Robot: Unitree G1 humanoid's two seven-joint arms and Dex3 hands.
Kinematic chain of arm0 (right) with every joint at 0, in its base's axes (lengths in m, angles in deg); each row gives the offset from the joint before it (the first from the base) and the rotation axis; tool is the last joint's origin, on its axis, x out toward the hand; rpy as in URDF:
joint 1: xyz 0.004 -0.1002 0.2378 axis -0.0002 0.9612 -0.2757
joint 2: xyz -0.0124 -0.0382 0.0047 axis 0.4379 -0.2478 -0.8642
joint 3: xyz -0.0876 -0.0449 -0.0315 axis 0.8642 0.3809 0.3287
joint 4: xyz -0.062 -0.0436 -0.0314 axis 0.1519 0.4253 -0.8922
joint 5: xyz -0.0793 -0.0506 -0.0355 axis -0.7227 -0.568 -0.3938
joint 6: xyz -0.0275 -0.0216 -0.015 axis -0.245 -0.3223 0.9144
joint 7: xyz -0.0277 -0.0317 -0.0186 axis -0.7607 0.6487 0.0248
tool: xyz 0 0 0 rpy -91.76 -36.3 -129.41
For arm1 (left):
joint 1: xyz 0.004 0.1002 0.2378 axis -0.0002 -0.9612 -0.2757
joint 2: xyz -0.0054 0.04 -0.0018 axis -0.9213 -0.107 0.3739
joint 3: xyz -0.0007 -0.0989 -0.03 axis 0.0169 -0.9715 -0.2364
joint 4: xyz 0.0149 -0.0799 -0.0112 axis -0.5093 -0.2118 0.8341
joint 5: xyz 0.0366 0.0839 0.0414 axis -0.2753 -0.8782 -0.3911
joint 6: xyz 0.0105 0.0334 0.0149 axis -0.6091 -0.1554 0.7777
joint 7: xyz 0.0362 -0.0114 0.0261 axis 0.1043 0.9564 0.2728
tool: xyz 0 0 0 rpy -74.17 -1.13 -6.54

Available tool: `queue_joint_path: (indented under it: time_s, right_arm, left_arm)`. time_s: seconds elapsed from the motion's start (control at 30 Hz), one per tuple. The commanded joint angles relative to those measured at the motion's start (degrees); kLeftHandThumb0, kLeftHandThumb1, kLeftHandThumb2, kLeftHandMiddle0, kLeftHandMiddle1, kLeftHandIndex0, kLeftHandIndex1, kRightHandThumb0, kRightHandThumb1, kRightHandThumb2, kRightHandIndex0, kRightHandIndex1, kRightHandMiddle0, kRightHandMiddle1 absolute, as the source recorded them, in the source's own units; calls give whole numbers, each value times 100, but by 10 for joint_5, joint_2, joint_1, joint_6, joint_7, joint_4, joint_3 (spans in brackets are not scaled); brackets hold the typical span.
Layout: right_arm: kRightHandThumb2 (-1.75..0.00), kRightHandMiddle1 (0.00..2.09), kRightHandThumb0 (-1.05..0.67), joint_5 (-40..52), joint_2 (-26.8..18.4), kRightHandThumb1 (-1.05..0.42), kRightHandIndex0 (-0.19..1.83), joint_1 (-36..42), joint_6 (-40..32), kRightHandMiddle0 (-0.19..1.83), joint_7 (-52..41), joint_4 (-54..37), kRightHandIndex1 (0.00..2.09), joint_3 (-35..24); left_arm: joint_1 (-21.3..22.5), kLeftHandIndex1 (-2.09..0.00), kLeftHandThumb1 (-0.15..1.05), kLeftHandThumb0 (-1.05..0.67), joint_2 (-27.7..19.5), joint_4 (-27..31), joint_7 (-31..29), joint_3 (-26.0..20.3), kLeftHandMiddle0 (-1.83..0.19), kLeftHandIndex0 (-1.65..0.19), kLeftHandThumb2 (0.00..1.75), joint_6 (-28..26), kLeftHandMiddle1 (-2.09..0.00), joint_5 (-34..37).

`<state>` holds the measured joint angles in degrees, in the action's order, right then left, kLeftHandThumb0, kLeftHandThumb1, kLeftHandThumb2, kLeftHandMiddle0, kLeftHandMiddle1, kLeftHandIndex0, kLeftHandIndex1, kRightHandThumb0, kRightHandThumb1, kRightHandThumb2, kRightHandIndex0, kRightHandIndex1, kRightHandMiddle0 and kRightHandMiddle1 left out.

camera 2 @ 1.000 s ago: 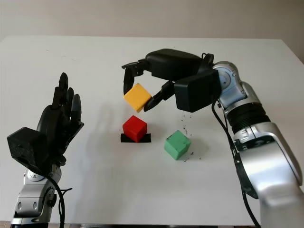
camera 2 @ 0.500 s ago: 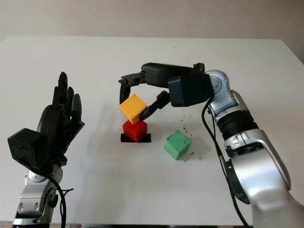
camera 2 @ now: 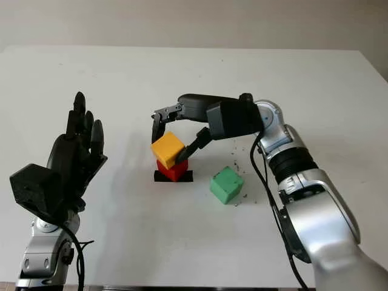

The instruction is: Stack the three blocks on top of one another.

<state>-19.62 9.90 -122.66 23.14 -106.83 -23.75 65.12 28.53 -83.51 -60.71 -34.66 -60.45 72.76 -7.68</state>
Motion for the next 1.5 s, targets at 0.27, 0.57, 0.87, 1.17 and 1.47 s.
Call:
queue_joint_path:
  time_s: [0.27, 0.57, 0.87, 1.17, 1.47]
  right_arm:
    - [-5, 138, -45, -10, 1, -95, 17, -11, 8, 42, 1, 6, 4, -3]
    - [-6, 139, -45, -27, -5, -96, 16, -14, -2, 40, 10, 2, 4, -3]
    - [-5, 139, -44, -32, -9, -96, 16, -16, -14, 38, 23, -13, 5, -10]
    - [-6, 136, -44, -33, -12, -97, 15, -17, -24, 38, 22, -17, 5, -11]
    - [-5, 133, -50, -34, -14, -95, 13, -21, -40, 35, -2, -21, 4, -5]
  left_arm:
    - [-6, -5, 105, -63, 0, 11, 2, -1, 15, 17, 69, -2, -6, 0]
    - [-6, -5, 105, -63, -2, 8, 0, -1, 16, 18, 70, 1, -5, 0]
    - [-6, -5, 105, -63, -1, 12, -1, -2, 16, 17, 70, -6, -5, 4]
    - [-5, -6, 105, -64, -2, 8, -1, -2, 15, 17, 70, -2, -6, 1]
    - [-5, -5, 105, -64, -1, 11, -2, -3, 16, 17, 70, -7, -5, 5]
